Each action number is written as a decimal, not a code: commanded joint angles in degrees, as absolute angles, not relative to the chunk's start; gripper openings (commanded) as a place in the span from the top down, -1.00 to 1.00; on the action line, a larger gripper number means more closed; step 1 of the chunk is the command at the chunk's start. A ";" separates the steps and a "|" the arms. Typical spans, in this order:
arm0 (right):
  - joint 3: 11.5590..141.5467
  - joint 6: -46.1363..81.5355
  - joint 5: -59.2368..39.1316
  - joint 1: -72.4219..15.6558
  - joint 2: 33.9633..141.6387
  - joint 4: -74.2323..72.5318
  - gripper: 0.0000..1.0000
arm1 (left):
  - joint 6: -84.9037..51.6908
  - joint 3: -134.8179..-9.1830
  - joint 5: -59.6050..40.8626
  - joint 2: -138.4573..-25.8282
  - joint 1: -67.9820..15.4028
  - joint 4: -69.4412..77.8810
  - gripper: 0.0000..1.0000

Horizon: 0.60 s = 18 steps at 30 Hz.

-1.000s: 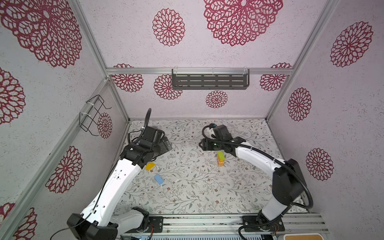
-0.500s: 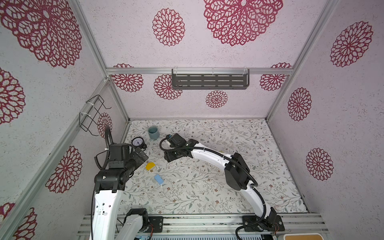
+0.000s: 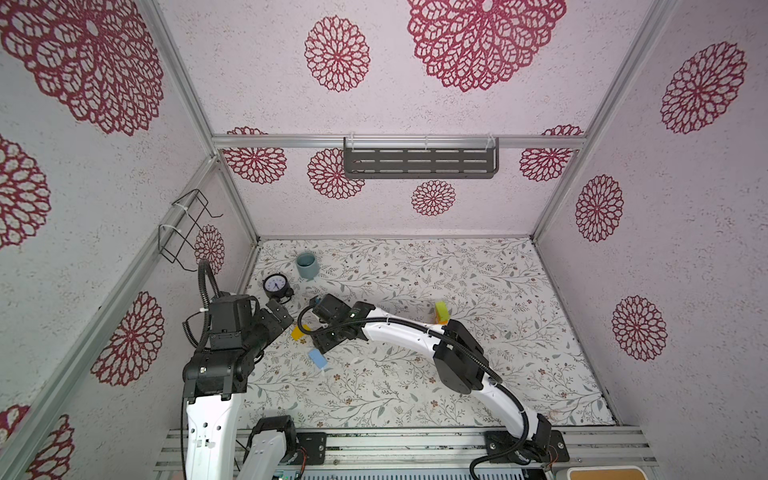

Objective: Build the wood block tower
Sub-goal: 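Grasp the light blue block with the right gripper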

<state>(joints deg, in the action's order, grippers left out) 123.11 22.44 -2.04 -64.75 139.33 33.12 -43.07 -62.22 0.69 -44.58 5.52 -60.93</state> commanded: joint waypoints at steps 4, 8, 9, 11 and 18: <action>126.27 21.56 -0.83 -66.42 141.30 33.11 -0.42 | -42.32 -63.19 1.61 -42.87 6.30 -61.27 -0.95; 127.58 21.53 -0.76 -67.21 142.53 33.72 -0.42 | -41.79 -64.28 1.84 -42.76 6.53 -61.98 -0.95; 127.93 21.53 -0.71 -67.34 142.86 33.98 -0.42 | -41.59 -64.55 1.92 -42.72 6.55 -62.21 -0.95; 128.32 21.50 -0.39 -67.87 143.34 34.19 -0.42 | -41.10 -64.86 1.93 -42.81 6.62 -62.47 -0.95; 130.08 21.18 0.68 -68.64 145.41 36.45 -0.37 | -40.92 -64.51 1.76 -42.50 6.88 -62.40 -0.95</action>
<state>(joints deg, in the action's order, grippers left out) 128.16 22.06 -1.19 -68.34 144.79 34.00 -41.98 -64.01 1.15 -43.00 6.17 -62.13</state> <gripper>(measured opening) 0.689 0.974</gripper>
